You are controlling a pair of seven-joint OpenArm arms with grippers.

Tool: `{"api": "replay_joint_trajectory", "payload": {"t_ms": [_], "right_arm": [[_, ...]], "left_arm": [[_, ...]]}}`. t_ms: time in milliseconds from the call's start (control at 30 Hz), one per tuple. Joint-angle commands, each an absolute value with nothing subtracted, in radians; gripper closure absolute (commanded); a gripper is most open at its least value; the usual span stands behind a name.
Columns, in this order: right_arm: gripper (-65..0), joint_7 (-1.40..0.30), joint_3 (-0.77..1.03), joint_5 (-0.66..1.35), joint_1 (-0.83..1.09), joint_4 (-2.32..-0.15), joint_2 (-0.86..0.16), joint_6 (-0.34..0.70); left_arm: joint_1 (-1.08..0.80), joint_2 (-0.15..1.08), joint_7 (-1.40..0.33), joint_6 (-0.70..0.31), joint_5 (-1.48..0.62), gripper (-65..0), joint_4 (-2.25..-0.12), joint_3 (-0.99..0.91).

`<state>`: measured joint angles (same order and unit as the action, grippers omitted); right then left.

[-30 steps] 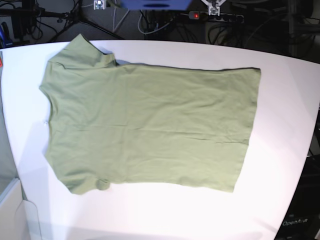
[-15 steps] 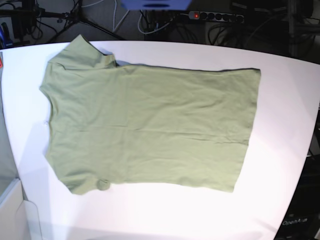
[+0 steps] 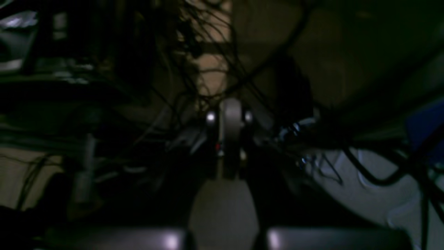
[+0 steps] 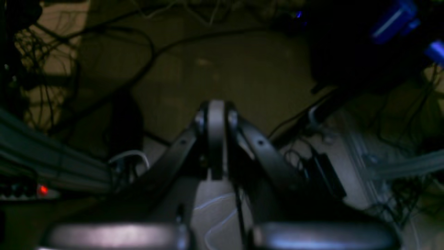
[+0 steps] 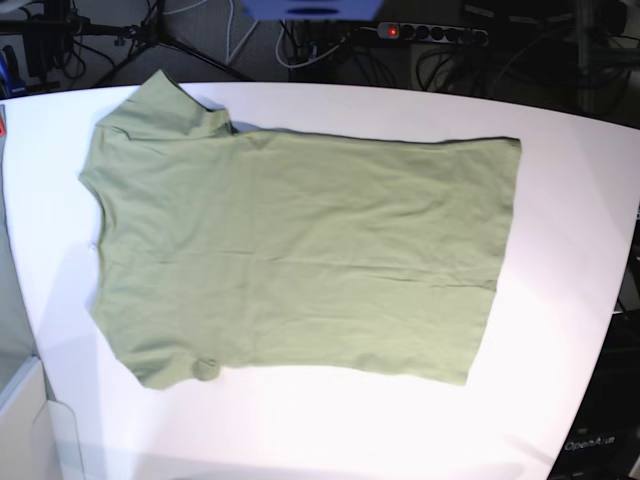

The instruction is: Fold the T-shirt properly

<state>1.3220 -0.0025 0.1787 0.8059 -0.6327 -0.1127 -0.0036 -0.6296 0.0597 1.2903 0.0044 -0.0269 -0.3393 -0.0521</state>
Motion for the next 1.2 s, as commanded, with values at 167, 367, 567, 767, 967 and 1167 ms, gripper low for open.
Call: {"api": "replay_joint_trajectory", "payload": {"t_ms": [167,367,567,767,967,1167], "right_arm": [[0.0,1.351,-0.002,0.174,0.917,-0.831,-0.127,-0.004],[0.0,1.219,0.025,0.174,0.989,-1.073,-0.162,-0.002],[0.0,0.877,0.091,0.176,1.021,-1.391,-0.170,0.021],[0.0,0.487,0.096,0.179,1.023,-1.679,-0.170,0.099],[-4.1,0.189,0.096,0.237,0.981,-1.876,-0.165,0.101],[-35.1,0.090,0.096,0.472,0.929,-1.891,-0.176,0.102]], "left_arm": [[-0.869,0.064,1.300,0.005,-0.101,-2.3,-0.783,-0.065],[-1.012,0.097,0.972,0.005,-0.194,-2.3,-1.253,-0.065],[-1.032,0.170,0.610,0.010,-0.314,-2.3,-1.563,-0.067],[-1.023,0.203,0.323,0.012,-0.369,-2.3,-1.773,-0.166],[-0.993,0.200,0.139,0.007,-0.369,-2.3,-1.877,-0.248],[-0.951,0.200,0.058,0.005,-0.363,-2.3,-1.880,-0.274]]}}
